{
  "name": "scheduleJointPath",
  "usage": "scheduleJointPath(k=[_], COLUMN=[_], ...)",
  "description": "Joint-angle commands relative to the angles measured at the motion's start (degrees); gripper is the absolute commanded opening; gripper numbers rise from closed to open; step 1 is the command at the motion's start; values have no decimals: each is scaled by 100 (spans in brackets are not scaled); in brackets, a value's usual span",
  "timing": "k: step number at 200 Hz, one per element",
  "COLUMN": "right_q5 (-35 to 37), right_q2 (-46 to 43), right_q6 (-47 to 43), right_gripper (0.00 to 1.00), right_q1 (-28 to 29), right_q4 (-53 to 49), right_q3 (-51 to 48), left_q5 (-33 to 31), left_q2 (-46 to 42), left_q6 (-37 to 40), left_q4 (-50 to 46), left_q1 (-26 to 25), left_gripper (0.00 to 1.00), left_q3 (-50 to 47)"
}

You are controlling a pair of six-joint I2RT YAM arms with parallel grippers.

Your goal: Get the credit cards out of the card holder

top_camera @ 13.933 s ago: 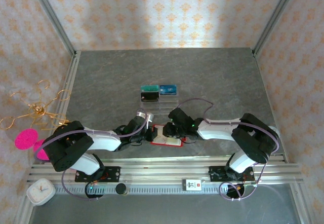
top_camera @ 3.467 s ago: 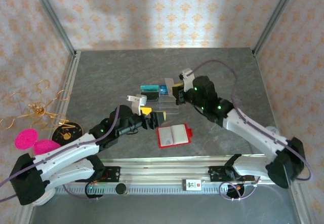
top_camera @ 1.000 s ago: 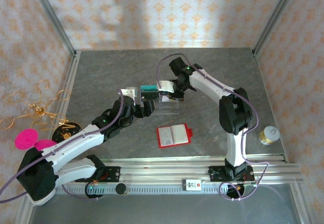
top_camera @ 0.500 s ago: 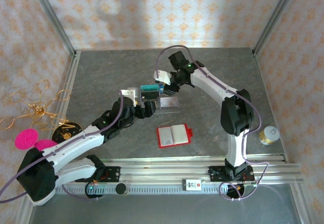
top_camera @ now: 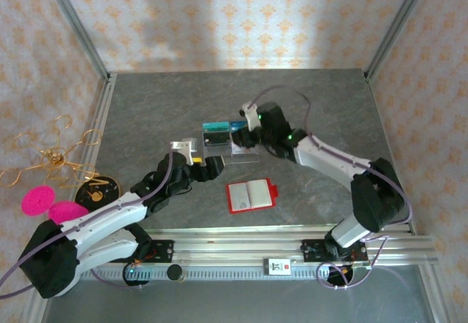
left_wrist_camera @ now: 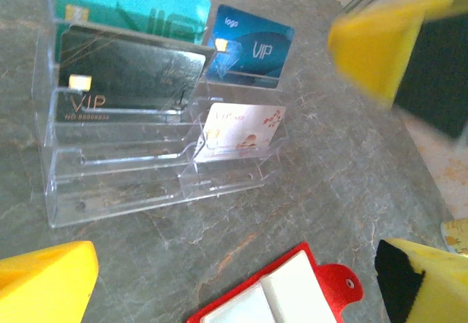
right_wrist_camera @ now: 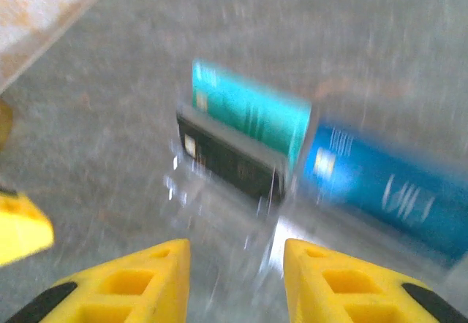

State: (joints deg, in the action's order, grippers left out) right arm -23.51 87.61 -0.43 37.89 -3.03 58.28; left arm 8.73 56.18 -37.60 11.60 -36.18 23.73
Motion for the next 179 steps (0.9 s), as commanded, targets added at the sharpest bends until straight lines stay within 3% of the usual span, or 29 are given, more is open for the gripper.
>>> scheduleJointPath(k=[1,34,57,102,139,155,179], right_q5=[882,1473,1979,2623,2667,2598,2475], right_q2=[-534,-714,-559,-84,412,595,688], right_q6=[1170,1531,1676,1669,1707,1778,1907], right_gripper=[37,38,38,41,41,35,8], right_q1=[554,1678,2258,2693,2870,2889,2882], right_q4=[153,-166,-375,-603,-715,-709,-567], right_q3=[-852,-1757,-1838,-1585,-1410,-1412,-1401], left_q5=[144,311,352,383,425,545,645], left_q2=[-153,-378,-582,-802,-801,-801,-785], left_q6=[-332,-552,-650,-669,-652,-609,-599], left_q4=[257,445,466,398,369,439,436], left_q1=[68,68,68,68,68,68,59], left_gripper=[94,90,88,88,88,85,79], left_q3=[-299,-770,-956,-1074,-1116,-1144,-1153])
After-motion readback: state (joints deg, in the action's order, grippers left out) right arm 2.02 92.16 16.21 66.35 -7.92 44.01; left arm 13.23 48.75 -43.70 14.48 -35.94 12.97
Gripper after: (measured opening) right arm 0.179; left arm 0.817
